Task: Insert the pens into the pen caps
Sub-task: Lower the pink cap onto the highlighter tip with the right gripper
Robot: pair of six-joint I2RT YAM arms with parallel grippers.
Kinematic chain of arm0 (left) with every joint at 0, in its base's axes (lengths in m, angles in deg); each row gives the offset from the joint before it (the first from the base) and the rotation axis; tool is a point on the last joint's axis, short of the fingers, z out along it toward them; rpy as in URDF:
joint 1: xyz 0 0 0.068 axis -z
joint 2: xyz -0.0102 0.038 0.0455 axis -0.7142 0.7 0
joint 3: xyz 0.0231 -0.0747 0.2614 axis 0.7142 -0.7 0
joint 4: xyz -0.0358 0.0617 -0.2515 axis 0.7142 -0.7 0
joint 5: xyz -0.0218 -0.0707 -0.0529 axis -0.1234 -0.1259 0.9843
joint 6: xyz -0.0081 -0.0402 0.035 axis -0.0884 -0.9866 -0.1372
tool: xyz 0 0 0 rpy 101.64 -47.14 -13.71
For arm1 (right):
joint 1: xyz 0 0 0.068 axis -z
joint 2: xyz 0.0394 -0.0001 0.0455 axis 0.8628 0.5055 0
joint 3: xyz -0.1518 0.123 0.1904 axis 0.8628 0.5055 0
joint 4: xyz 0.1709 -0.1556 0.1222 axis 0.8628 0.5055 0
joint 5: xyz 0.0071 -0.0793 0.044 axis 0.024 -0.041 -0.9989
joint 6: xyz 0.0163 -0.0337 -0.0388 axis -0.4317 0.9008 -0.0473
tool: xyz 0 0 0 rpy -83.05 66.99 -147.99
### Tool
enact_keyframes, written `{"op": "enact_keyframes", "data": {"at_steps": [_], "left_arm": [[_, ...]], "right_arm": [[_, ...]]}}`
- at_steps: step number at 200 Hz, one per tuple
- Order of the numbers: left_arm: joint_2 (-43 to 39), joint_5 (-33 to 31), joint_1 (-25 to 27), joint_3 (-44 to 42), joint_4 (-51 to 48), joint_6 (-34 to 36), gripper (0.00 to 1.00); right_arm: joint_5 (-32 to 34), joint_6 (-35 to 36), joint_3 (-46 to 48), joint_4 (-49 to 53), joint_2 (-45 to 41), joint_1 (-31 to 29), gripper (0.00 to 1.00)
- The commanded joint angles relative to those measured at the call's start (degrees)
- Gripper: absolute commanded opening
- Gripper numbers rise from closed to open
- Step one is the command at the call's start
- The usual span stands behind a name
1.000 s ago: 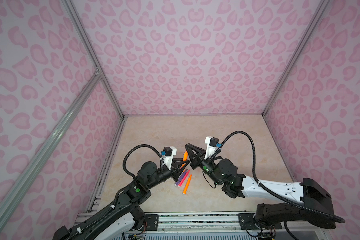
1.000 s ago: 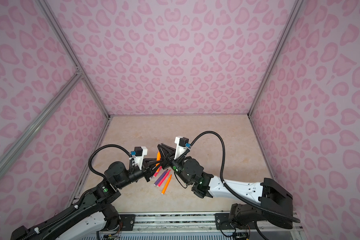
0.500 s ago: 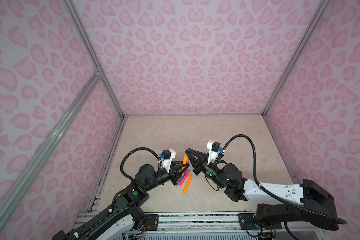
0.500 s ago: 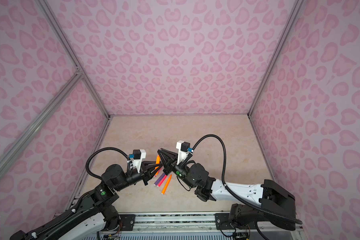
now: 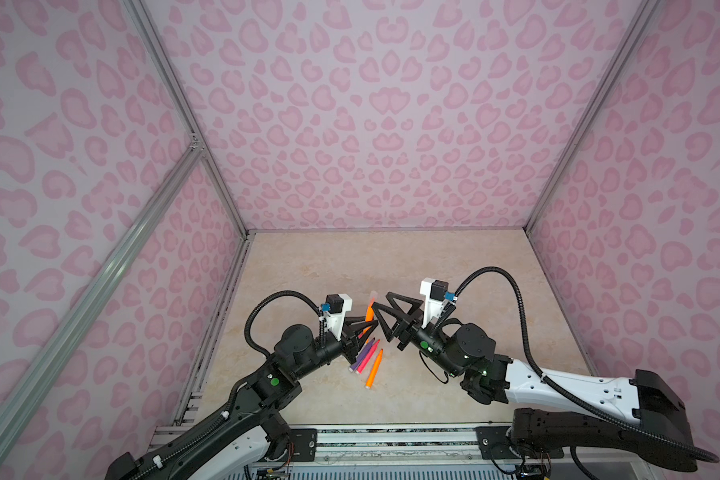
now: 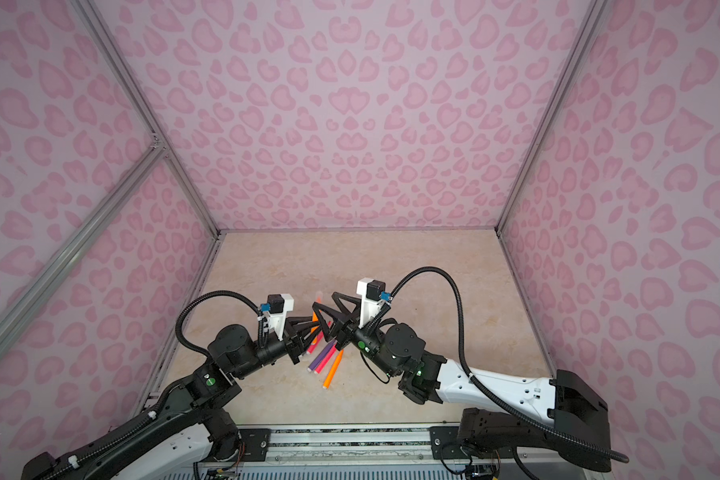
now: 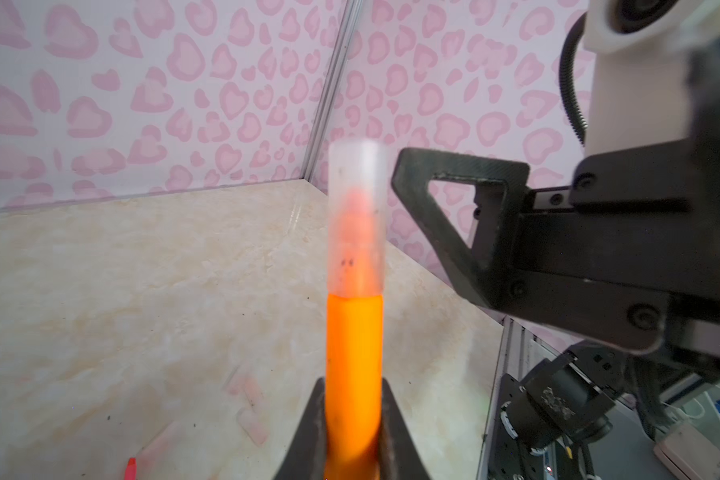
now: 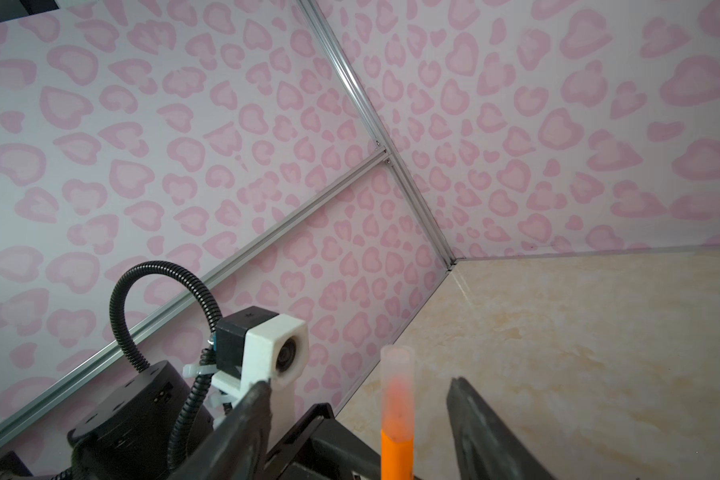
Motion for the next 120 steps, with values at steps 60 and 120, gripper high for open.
{"op": "enact_keyframes", "data": {"at_steps": [60,120], "left_arm": [[-0.1,-23.7,12.9,3.4,-4.6,11.1,0.04],[2.1,-28.7,15.5,4.6,-5.3,12.1,0.04]], "right_arm": [[8.2,0.3,-14.2,25.2,1.8,-0.1,0.71],[8.6,-2.0,-19.5,30.6,7.6,-0.1,0.63]]}}
